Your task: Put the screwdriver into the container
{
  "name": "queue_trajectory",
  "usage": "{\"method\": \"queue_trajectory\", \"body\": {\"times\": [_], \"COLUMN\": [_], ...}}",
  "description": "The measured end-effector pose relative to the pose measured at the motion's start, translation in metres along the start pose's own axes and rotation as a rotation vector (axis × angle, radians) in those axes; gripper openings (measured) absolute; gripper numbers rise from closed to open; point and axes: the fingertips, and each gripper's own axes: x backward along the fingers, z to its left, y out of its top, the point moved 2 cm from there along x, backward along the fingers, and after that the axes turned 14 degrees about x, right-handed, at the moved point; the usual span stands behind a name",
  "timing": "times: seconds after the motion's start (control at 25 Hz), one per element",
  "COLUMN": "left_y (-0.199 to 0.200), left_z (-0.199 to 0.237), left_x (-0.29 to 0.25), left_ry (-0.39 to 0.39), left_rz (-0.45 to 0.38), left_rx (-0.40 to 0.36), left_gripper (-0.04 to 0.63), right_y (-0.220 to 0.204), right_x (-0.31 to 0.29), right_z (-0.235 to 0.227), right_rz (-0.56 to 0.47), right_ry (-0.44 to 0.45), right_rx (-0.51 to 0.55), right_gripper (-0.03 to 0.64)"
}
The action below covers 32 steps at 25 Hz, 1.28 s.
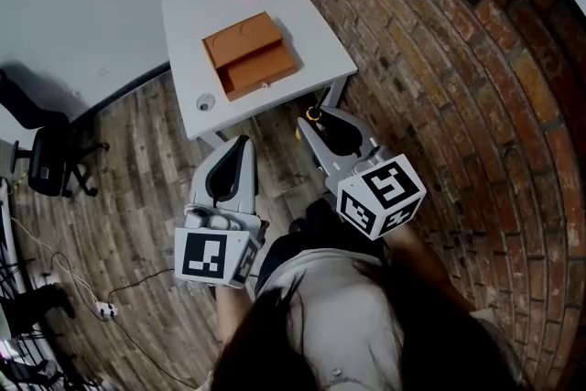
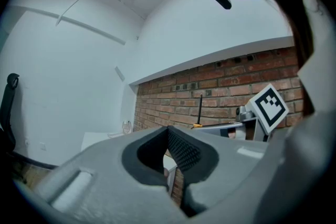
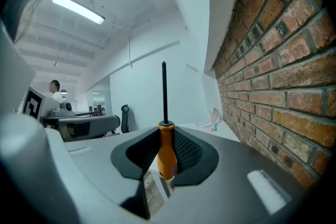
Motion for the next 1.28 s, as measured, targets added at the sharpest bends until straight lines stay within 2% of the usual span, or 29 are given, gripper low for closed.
{"method": "queue_trajectory", "body": {"times": [0.52, 1.28], "left_y": [0.009, 0.028], "left_z": [0.03, 0.101], "left_x": [-0.023, -0.117], "left_ry": [0.03, 0.107], "left_rz": [-0.005, -0.01], "left_rx": [0.002, -0.004], "left_gripper": [0.0, 0.0], "right_y": [0.0, -0.019], "right_x": [-0.04, -0.143], "right_z": [-0.015, -0.089], "right_rz": [0.008, 0.065], "right_ry": [0.022, 0.071], "right_rx": [0.004, 0.028], "right_gripper": [0.078, 0.078]}}
